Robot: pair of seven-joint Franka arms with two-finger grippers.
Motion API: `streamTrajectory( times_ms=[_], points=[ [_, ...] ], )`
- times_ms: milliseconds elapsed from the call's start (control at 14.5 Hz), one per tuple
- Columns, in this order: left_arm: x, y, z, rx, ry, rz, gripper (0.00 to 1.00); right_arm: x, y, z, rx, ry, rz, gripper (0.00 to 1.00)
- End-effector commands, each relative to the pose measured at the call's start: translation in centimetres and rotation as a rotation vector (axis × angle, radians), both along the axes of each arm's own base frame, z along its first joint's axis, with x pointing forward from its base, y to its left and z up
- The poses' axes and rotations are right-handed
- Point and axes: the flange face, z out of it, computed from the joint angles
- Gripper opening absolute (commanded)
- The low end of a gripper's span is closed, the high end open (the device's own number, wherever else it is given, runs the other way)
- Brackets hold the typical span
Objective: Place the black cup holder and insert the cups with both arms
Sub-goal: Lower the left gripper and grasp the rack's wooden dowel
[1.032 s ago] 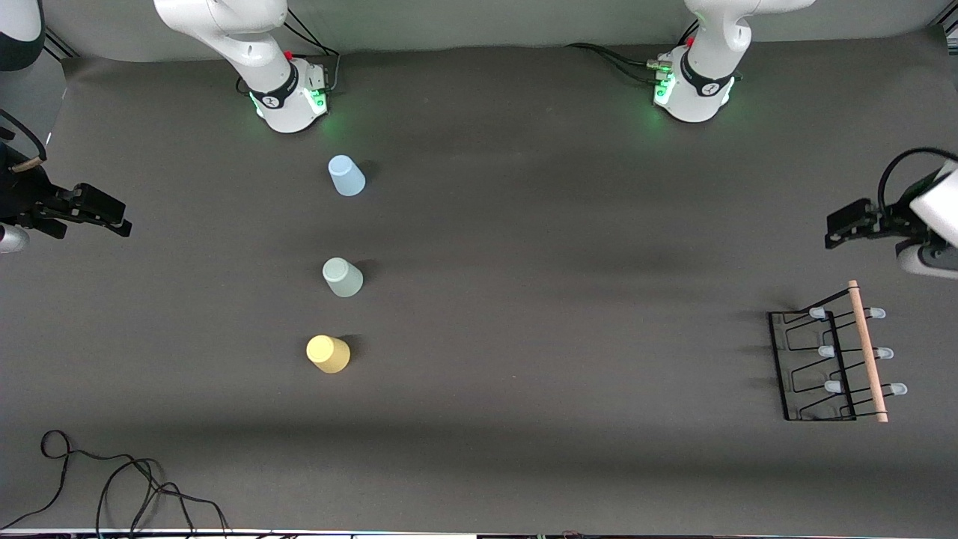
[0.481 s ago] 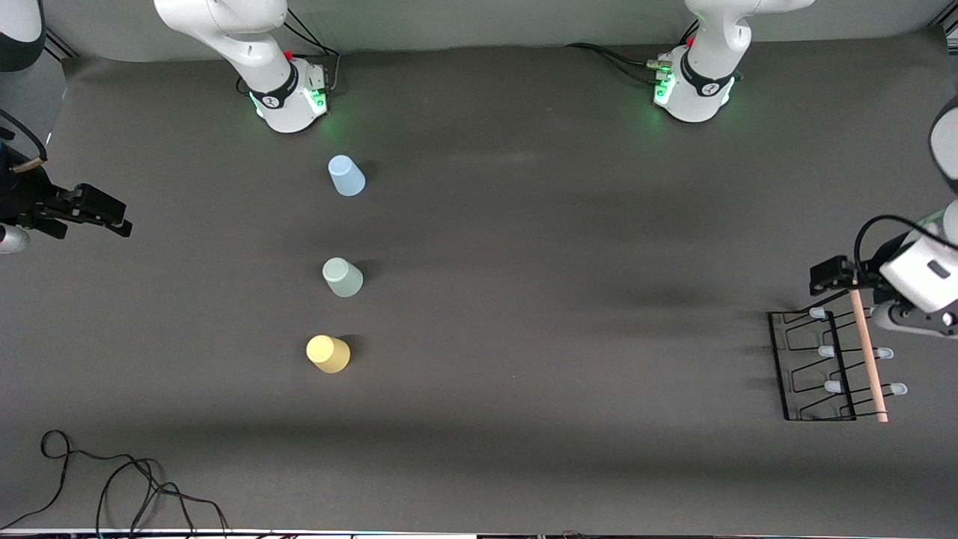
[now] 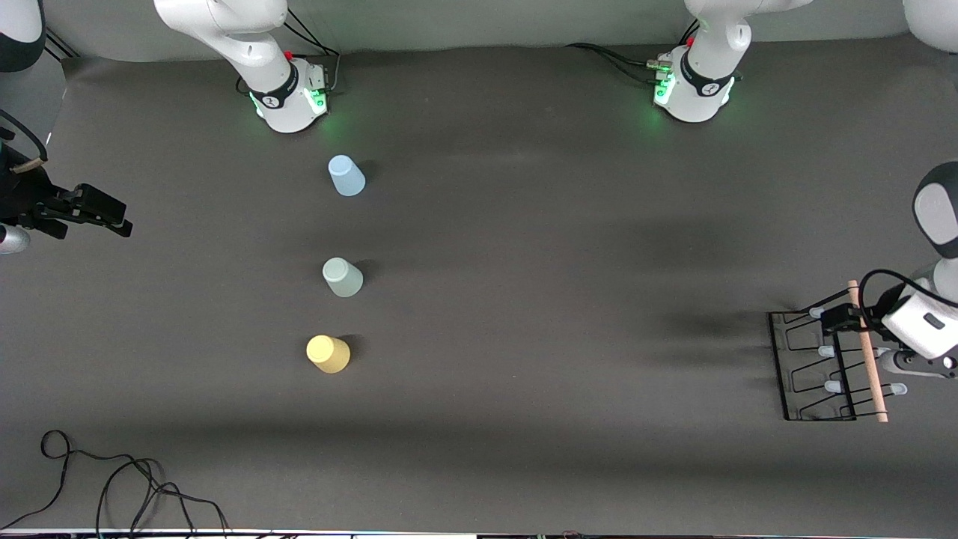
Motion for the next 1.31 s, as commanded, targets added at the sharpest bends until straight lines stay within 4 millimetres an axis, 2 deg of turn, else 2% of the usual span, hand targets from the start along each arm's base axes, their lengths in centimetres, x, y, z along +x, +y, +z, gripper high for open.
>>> streamTrajectory(
  times_ms=[0, 138, 413, 481, 550, 688, 894, 963, 1238],
  points=[
    [0.3, 4.5, -1.3, 0.006, -0.032, -0.015, 0.94, 0.1, 0.0, 0.2, -0.005, 0.009, 0.018, 1.0],
    [0.8, 5.2, -3.1, 0.007, -0.036, -0.008, 0.92, 0.1, 0.0, 0.2, -0.005, 0.009, 0.018, 1.0],
    [1.1, 5.2, -5.8, 0.003, -0.006, -0.015, 0.91, 0.1, 0.0, 0.2, -0.005, 0.009, 0.018, 1.0],
    [1.2, 5.2, -6.3, 0.002, 0.003, -0.038, 0.84, 0.1, 0.0, 0.2, -0.005, 0.009, 0.018, 1.0],
    [1.1, 5.3, -6.3, 0.003, 0.007, -0.063, 0.78, 0.1, 0.0, 0.2, -0.005, 0.009, 0.018, 1.0],
    [1.1, 5.3, -6.6, 0.002, 0.01, -0.067, 0.74, 0.1, 0.0, 0.2, -0.005, 0.009, 0.018, 1.0],
    [1.1, 5.3, -6.4, 0.005, 0.006, -0.07, 0.55, 0.1, 0.0, 0.2, -0.005, 0.009, 0.02, 1.0],
    [1.1, 5.2, -6.5, 0.005, 0.009, -0.072, 0.52, 0.1, 0.0, 0.2, -0.005, 0.009, 0.02, 1.0],
    [1.1, 5.5, -6.5, 0.014, 0.013, -0.078, 0.51, 0.1, -0.1, 0.3, -0.005, 0.008, 0.016, 1.0]
  ],
)
